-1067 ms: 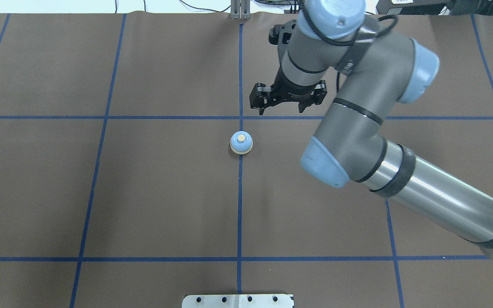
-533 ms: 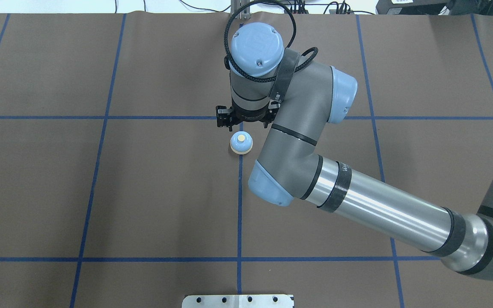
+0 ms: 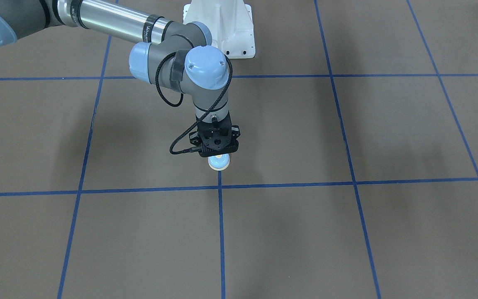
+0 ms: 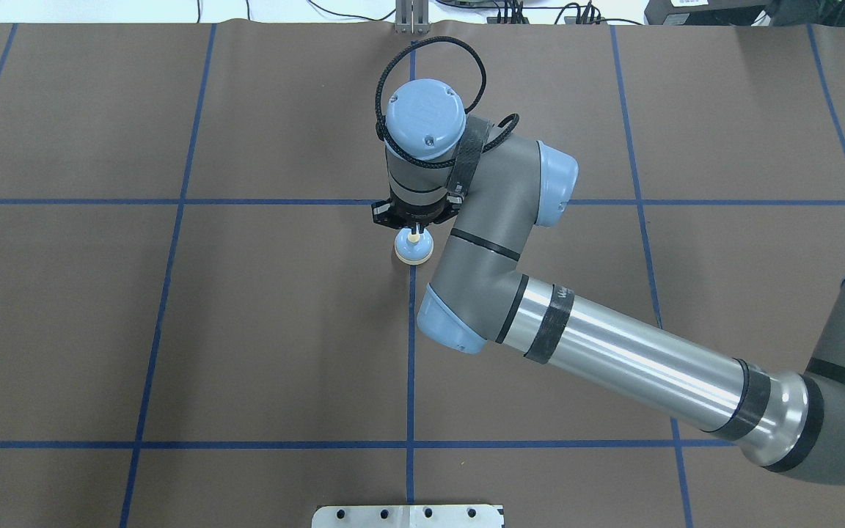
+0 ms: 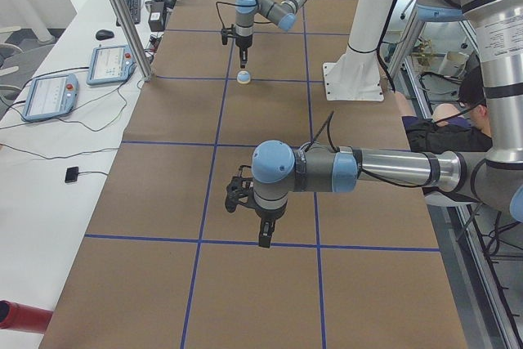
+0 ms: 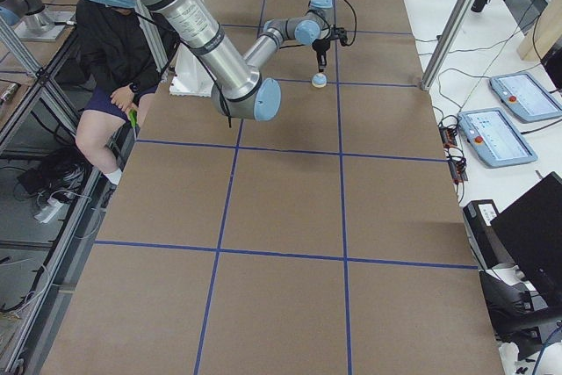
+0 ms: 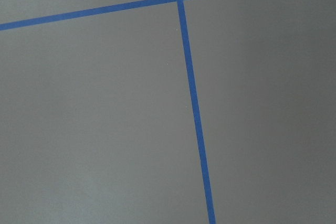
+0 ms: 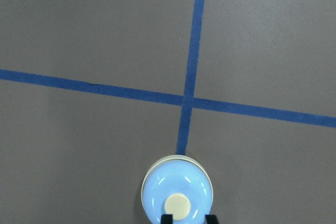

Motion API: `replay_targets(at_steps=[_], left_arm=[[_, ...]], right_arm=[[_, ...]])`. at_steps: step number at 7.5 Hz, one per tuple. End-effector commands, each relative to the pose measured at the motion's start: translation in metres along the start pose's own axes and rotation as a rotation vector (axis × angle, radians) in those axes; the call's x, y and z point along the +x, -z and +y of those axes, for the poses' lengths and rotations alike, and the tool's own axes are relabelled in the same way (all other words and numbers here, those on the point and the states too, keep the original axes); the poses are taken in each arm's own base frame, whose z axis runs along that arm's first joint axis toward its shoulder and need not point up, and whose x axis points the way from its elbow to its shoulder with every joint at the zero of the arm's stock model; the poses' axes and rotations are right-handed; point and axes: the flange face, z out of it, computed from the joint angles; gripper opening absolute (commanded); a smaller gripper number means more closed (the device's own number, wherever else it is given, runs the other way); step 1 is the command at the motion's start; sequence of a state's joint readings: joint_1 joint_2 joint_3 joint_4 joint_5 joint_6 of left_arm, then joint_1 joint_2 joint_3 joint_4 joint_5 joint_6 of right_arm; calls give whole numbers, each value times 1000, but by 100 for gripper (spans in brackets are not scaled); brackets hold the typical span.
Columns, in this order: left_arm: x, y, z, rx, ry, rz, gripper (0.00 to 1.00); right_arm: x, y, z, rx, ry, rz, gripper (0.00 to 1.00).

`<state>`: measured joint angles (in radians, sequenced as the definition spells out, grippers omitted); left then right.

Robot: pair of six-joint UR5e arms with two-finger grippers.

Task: Place and press bell with both arms
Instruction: 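Press down on the bell button with the right gripper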

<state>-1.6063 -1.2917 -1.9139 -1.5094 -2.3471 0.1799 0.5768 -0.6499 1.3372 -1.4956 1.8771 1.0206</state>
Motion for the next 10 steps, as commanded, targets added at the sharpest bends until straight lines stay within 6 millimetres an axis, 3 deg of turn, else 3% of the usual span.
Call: replay_targets(at_steps=[1, 5, 10], left_arm=[[2, 2, -1, 3, -3, -1, 100], [2, 2, -1, 4, -3, 1, 100], [2, 2, -1, 4, -3, 1, 100]], right_arm=[[-4, -7, -4, -1, 1, 2, 0], [-4, -23, 1, -22, 2, 22, 0], [-5, -25, 4, -26, 5, 23, 0]])
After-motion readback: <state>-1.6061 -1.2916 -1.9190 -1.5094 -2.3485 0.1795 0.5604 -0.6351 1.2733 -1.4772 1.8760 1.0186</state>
